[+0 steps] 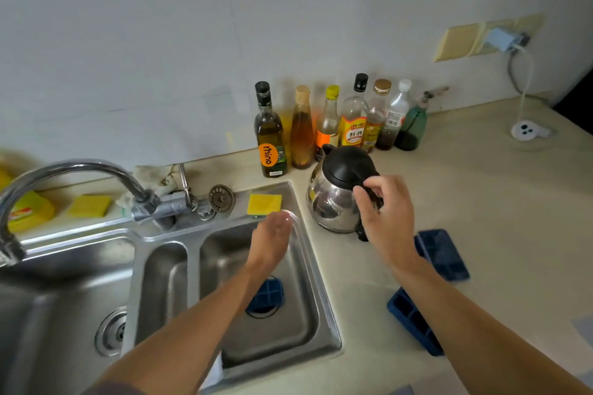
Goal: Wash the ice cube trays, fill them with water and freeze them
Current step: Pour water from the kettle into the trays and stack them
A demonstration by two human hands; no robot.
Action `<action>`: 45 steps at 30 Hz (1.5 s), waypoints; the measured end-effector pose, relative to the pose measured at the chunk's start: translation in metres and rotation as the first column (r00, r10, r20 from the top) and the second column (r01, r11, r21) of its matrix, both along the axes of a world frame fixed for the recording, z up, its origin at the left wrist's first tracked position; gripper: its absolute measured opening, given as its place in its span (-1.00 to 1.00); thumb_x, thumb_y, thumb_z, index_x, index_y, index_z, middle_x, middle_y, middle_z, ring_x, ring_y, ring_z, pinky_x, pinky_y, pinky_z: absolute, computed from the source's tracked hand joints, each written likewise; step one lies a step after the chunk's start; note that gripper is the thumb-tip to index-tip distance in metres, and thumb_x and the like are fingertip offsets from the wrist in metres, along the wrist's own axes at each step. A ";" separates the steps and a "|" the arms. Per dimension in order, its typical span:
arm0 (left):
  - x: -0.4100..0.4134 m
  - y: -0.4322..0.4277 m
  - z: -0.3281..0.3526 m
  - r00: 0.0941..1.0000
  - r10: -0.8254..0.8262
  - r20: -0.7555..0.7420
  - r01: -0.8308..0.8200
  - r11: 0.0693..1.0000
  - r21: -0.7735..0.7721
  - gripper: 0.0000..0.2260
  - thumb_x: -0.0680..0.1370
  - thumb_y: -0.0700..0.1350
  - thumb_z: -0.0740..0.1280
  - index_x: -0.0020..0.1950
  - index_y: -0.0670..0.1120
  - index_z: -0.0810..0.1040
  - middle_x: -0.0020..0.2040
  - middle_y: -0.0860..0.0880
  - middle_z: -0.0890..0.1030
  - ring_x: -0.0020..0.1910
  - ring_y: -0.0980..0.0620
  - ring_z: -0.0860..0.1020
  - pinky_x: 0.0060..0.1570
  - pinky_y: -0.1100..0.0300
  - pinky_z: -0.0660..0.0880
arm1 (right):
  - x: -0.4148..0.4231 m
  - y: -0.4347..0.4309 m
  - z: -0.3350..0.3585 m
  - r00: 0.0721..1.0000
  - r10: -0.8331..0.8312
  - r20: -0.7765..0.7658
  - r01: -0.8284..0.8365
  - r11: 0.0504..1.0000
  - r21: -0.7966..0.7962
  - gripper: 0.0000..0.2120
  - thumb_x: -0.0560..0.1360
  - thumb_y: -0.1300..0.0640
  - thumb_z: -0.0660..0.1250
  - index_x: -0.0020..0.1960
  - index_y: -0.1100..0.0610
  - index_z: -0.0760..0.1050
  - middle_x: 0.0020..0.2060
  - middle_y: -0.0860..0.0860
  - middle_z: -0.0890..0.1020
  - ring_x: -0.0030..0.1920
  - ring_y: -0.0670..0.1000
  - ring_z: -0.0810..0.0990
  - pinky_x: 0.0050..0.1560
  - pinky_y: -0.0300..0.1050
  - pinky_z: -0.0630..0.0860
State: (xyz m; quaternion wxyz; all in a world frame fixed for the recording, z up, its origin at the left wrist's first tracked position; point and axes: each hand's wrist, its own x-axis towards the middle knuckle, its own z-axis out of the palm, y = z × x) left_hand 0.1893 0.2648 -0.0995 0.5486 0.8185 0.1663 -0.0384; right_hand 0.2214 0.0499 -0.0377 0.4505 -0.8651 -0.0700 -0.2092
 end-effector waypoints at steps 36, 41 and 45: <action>-0.273 0.172 -0.060 0.919 0.281 -0.278 -0.168 0.914 0.369 -0.77 0.66 -0.16 0.22 0.27 -0.08 0.59 0.07 -0.07 0.69 0.00 -0.07 0.63 -0.01 0.11 0.56 | -0.204 0.210 -0.127 0.446 0.252 -0.859 -0.653 0.748 -0.119 -0.74 0.62 0.03 0.32 -0.15 0.18 0.48 -0.32 0.05 0.50 -0.31 0.01 0.46 -0.21 -0.07 0.38; -0.267 0.166 -0.049 0.892 0.390 -0.227 -0.331 0.907 0.260 -0.79 0.62 -0.20 0.29 0.23 -0.13 0.60 0.01 -0.07 0.70 -0.06 -0.05 0.62 -0.08 0.12 0.56 | -0.203 0.197 -0.117 0.484 0.277 -0.830 -0.596 0.799 -0.081 -0.82 0.61 0.01 0.32 -0.05 0.11 0.49 -0.16 0.03 0.64 -0.15 0.04 0.63 -0.10 -0.04 0.54; -0.252 0.144 -0.038 0.891 0.399 -0.216 -0.383 0.917 0.114 -0.82 0.61 -0.23 0.33 0.21 -0.15 0.57 -0.10 -0.07 0.68 -0.20 -0.01 0.63 -0.14 0.08 0.64 | -0.188 0.172 -0.103 0.512 0.294 -0.807 -0.520 0.854 -0.018 -0.89 0.61 0.01 0.34 -0.04 0.02 0.48 -0.12 -0.04 0.63 -0.13 -0.02 0.64 -0.04 -0.04 0.63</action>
